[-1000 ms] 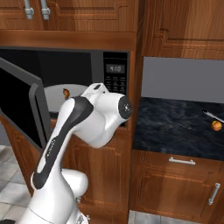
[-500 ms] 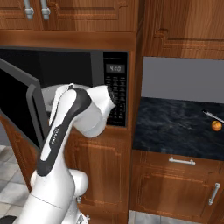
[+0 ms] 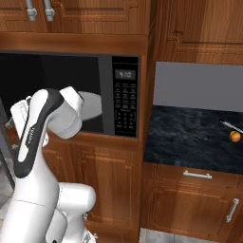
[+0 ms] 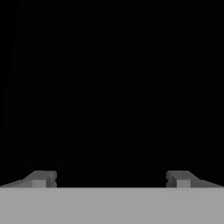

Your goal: Open the microwave door.

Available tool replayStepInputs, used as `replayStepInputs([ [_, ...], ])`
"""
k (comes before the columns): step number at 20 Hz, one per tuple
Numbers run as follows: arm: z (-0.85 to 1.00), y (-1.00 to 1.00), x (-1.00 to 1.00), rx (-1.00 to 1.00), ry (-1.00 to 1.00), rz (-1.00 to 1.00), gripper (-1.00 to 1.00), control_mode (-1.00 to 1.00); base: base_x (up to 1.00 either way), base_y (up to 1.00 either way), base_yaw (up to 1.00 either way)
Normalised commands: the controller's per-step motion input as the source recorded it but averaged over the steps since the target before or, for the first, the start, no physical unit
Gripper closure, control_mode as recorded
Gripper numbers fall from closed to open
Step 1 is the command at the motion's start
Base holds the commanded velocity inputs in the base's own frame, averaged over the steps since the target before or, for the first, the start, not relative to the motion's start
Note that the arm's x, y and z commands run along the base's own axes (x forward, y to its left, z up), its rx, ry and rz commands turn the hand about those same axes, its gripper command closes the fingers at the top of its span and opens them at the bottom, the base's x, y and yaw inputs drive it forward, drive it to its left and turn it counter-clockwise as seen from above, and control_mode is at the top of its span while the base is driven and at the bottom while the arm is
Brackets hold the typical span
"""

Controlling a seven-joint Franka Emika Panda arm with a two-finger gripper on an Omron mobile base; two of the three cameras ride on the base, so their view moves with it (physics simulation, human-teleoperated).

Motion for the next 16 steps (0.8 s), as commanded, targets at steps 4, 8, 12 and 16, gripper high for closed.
replayStepInputs([
  [4, -0.15, 1.00, -0.68, 0.00, -0.21, 0.27, -1.00, -1.00, 0.00, 0.00, 0.00],
  [8, -0.14, 1.00, -0.53, 0.04, -0.27, 0.17, -1.00, -1.00, 0.00, 0.00, 0.00],
  [12, -0.03, 1.00, -0.14, 0.16, -0.30, 0.04, -1.00, -1.00, 0.00, 0.00, 0.00],
  [16, 0.00, 1.00, 0.18, 0.26, -0.30, 0.00, -1.00, -1.00, 0.00, 0.00, 0.00],
])
